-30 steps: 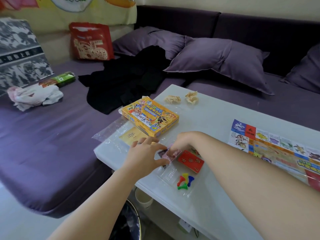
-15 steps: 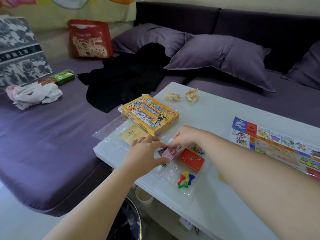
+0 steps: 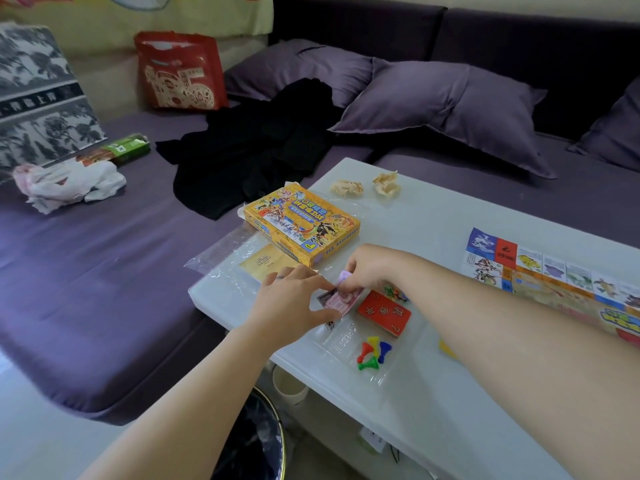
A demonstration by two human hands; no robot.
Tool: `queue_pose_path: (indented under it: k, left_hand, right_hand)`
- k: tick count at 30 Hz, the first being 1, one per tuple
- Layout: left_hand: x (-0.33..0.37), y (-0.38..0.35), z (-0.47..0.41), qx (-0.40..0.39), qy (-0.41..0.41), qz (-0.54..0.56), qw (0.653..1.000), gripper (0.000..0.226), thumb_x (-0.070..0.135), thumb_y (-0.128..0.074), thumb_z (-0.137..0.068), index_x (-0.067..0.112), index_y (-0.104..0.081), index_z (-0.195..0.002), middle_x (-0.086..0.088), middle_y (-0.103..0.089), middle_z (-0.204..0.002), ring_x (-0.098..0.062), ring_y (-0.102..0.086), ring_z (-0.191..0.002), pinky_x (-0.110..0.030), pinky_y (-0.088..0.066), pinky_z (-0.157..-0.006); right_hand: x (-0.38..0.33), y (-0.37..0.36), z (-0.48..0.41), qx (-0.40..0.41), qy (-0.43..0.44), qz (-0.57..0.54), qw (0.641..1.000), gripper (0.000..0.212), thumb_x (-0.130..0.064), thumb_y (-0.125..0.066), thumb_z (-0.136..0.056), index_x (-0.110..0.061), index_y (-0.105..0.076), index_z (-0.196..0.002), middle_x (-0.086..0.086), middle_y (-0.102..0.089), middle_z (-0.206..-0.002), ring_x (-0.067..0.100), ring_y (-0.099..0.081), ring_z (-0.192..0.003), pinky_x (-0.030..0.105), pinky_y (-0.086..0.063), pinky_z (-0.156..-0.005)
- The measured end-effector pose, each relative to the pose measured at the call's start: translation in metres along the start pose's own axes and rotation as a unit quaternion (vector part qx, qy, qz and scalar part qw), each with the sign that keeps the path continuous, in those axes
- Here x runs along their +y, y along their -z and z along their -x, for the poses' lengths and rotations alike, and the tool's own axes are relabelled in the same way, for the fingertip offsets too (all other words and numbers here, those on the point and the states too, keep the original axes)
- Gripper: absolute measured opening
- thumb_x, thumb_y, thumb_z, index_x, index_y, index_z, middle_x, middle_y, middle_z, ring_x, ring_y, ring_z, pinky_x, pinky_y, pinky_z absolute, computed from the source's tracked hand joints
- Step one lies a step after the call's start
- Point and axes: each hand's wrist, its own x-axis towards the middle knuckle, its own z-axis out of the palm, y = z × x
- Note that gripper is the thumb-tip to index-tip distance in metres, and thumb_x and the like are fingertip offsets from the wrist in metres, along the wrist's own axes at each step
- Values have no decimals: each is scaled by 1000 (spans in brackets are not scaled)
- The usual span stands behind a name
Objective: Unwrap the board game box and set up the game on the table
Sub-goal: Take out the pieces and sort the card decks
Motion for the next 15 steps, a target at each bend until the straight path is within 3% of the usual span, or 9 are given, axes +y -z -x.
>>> queue_pose_path:
  k: [2,4,6,8,12,15]
  left_hand:
    - [0,0,0,2,-1,-4,1000,52,66,-54,-79,43,-50,-125,13,-44,-135,-14,-33,-129,-32,-19,-104]
    - [0,0,0,2,-1,-9,1000,52,67,-54,-79,43,-51,-125,13,-44,-135,-14,-33,-129,-33,-19,-104]
    - [0,1,0,1,-1,-12,1000,52,67,-54,-79,43,-51,-125,13,-44,-134,-14,-33,-129,-33,-19,-104]
    - [1,1,1,1,-2,-13,1000,51,67,-53,-79,44,-51,-124,13,-44,-133,-14,-33,-128,-33,-20,-103]
    - [0,0,-1,3,-2,-9,1000,50,68,-53,-79,45,-51,-123,14,-45,-132,-13,-34,-126,-32,-20,-102]
    - [0,0,-1,4,0,-11,1000,50,68,-53,-78,44,-51,-123,14,-45,-132,-13,-33,-127,-32,-20,-103]
  right_hand:
    - [-4,-1,-3,-8,-18,39,999,48,-47,-65,-80,-10,-63,-110,8,-64,-108,31,-58,-100,46,-41,-96]
    - [-7,-1,-4,-25,-22,59,998,49,-49,-66,-79,-12,-62,-111,8,-64,-114,31,-58,-103,45,-41,-96]
    - [-9,1,-2,-39,-16,58,997,48,-46,-66,-81,-10,-63,-113,8,-64,-114,28,-58,-96,35,-47,-85]
    - [-10,2,1,-41,-1,44,998,44,-40,-65,-85,-4,-65,-111,11,-65,-108,23,-53,-84,27,-41,-66]
    - [-11,1,6,-34,7,33,999,33,-37,-65,-87,-7,-61,-98,11,-58,-91,24,-46,-72,27,-33,-54]
    - [-11,3,11,-13,9,17,1000,37,-33,-66,-86,-1,-62,-105,11,-57,-85,20,-43,-65,26,-31,-52]
